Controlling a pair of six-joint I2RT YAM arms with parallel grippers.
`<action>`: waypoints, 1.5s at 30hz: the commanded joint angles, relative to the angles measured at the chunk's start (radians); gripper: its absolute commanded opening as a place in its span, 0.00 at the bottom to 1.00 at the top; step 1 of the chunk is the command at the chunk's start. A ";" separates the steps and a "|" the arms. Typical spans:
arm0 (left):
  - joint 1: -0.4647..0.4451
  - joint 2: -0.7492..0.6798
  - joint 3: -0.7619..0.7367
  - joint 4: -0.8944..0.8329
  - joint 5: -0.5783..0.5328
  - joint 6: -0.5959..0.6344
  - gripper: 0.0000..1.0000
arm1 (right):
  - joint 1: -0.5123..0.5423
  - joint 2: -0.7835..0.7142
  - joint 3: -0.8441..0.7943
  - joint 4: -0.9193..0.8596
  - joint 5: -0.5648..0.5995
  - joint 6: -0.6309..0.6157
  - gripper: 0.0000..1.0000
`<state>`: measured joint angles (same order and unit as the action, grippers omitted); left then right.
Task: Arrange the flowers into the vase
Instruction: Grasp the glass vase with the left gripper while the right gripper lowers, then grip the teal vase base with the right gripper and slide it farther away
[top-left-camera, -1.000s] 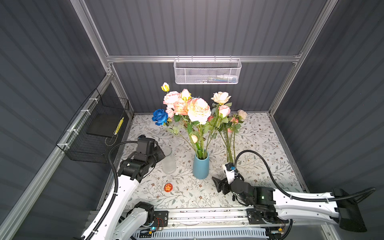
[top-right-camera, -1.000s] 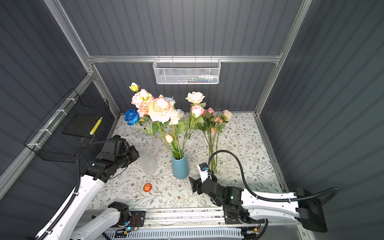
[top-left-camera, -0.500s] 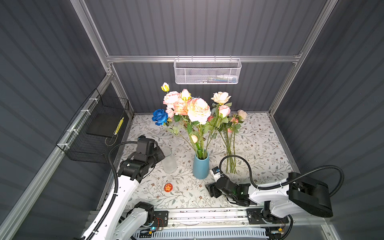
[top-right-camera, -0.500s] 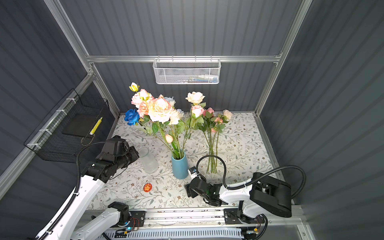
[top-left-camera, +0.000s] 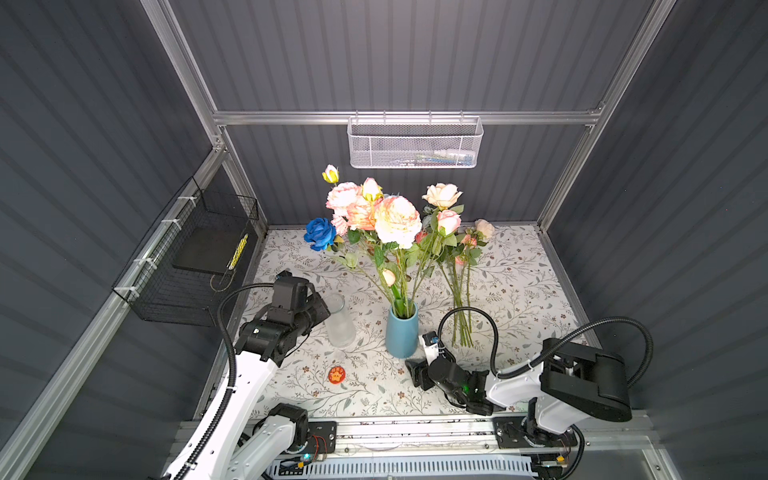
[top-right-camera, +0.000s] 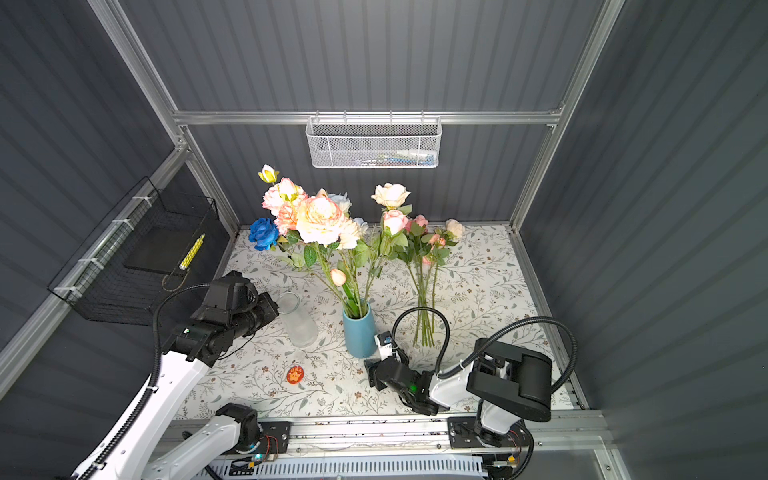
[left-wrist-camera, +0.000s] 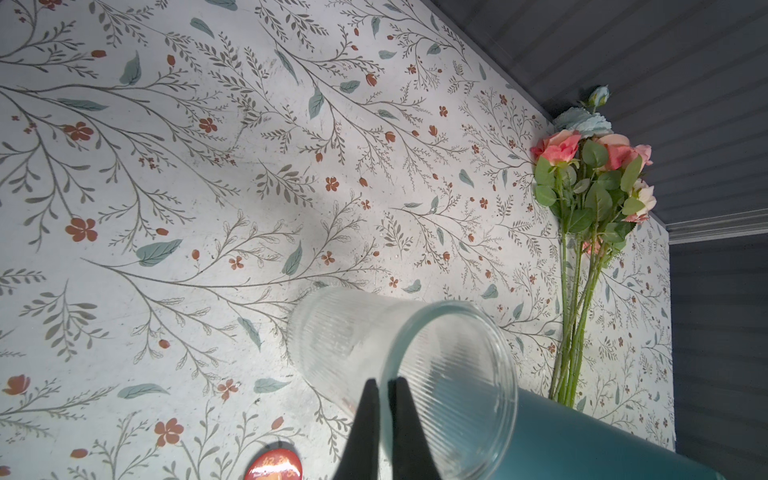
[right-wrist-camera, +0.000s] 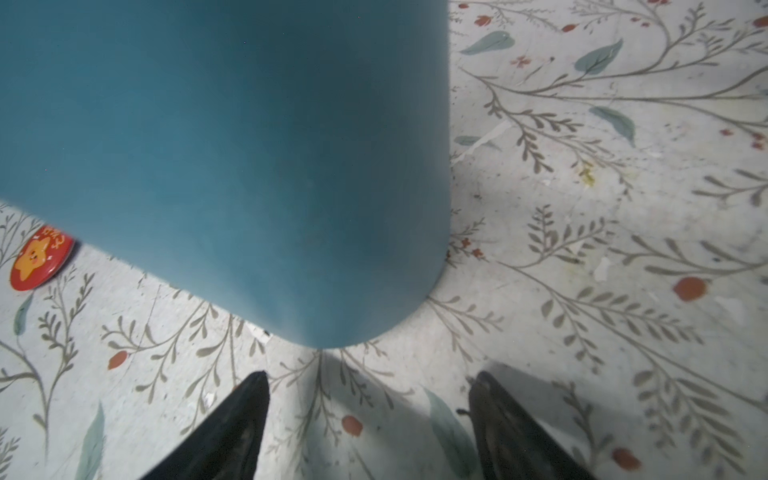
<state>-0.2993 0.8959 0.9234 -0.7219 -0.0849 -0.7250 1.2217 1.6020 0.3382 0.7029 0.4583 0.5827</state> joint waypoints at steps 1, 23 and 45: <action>0.002 -0.002 -0.009 0.002 0.028 0.013 0.00 | 0.020 0.075 -0.014 -0.039 0.039 0.024 0.78; 0.002 0.005 -0.002 -0.002 0.048 0.012 0.00 | 0.010 0.193 0.039 0.029 0.054 -0.025 0.74; 0.002 -0.017 -0.002 -0.024 0.051 0.010 0.00 | -0.109 0.297 0.161 0.029 -0.060 -0.093 0.74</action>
<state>-0.2993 0.8955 0.9222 -0.7208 -0.0513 -0.7254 1.1343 1.8450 0.4980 0.8841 0.4660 0.4885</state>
